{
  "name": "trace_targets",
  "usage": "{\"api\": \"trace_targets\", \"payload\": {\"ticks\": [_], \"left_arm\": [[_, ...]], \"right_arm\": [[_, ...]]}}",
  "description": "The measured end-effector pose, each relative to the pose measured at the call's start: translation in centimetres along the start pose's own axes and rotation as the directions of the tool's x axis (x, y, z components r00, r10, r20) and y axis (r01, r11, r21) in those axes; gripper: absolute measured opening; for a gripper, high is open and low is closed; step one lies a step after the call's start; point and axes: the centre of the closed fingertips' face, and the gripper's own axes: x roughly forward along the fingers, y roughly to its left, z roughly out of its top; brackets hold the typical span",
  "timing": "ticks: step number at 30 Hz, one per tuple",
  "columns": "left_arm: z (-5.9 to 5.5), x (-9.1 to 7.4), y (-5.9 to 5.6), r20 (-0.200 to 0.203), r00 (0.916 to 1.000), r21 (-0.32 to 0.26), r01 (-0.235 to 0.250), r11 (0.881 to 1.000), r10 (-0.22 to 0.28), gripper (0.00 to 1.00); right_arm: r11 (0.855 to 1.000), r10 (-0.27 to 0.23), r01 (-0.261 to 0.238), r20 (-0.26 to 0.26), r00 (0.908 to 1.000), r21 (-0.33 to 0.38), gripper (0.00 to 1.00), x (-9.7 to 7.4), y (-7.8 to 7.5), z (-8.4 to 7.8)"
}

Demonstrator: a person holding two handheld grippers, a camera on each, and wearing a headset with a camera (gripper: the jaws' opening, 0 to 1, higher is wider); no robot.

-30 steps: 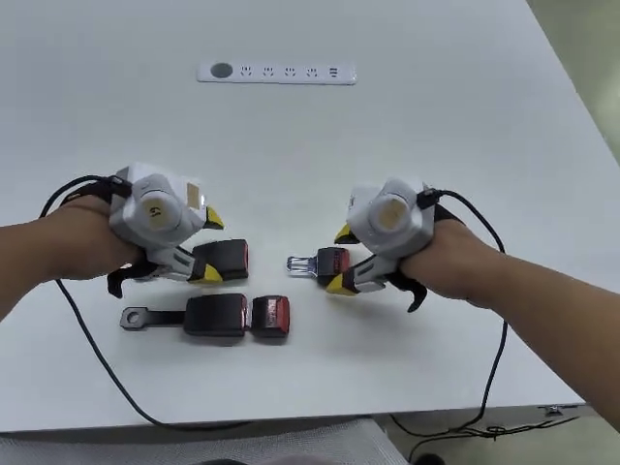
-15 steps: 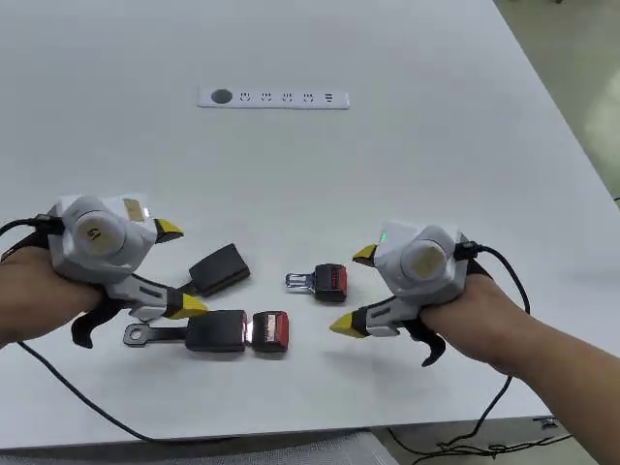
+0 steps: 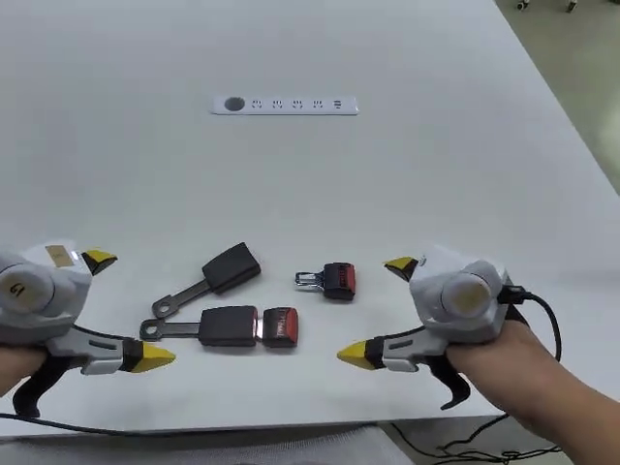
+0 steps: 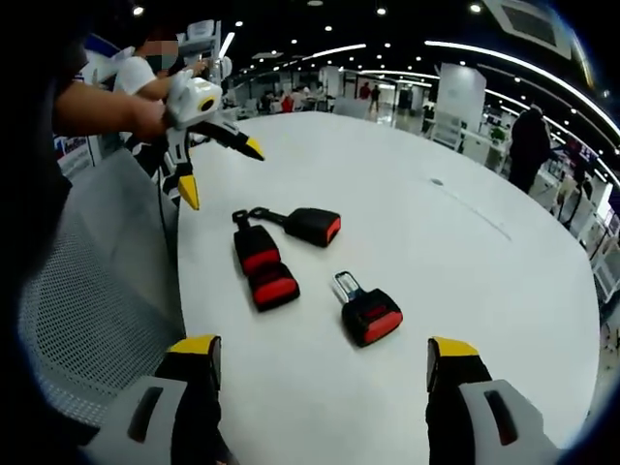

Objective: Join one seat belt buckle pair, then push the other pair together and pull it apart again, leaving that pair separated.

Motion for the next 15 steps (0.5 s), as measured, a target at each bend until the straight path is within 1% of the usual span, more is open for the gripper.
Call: {"api": "trace_targets", "payload": {"ticks": [2,3,7,9,12,15], "left_arm": [[-0.5,-0.4,0.2,-0.001,0.9999,-0.017,-0.016,1.000,0.016,1.00],[-0.6,-0.5,0.2,0.000,0.9999,-0.021,-0.015,1.000,0.015,1.00],[-1.4,-1.0,0.2,-0.004,0.9997,-0.031,-0.022,0.999,0.022,1.00],[-1.2,-1.1,0.0,0.002,0.9996,-0.036,-0.027,0.999,0.027,1.00],[-1.3,-1.4,0.0,0.018,0.9993,-0.045,-0.031,0.999,0.032,1.00],[-1.4,-1.4,-0.1,0.019,0.9990,-0.054,-0.040,0.998,0.041,1.00]], "right_arm": [[1.000,-0.020,0.020,0.001,0.9998,0.001,0.96,-0.2,-0.1,-0.2],[1.000,-0.028,0.028,0.007,0.9996,0.006,0.99,-0.4,-0.1,-0.1],[0.999,-0.045,0.045,0.011,0.9989,0.016,0.99,-0.8,0.0,-0.3],[0.999,-0.049,0.048,0.015,0.9987,0.021,0.99,-0.9,0.2,-0.3],[0.998,-0.055,0.054,0.021,0.9983,0.034,0.99,-1.1,0.4,-0.1],[0.997,-0.058,0.057,0.028,0.9979,0.054,0.99,-1.3,0.7,-0.1]]}}
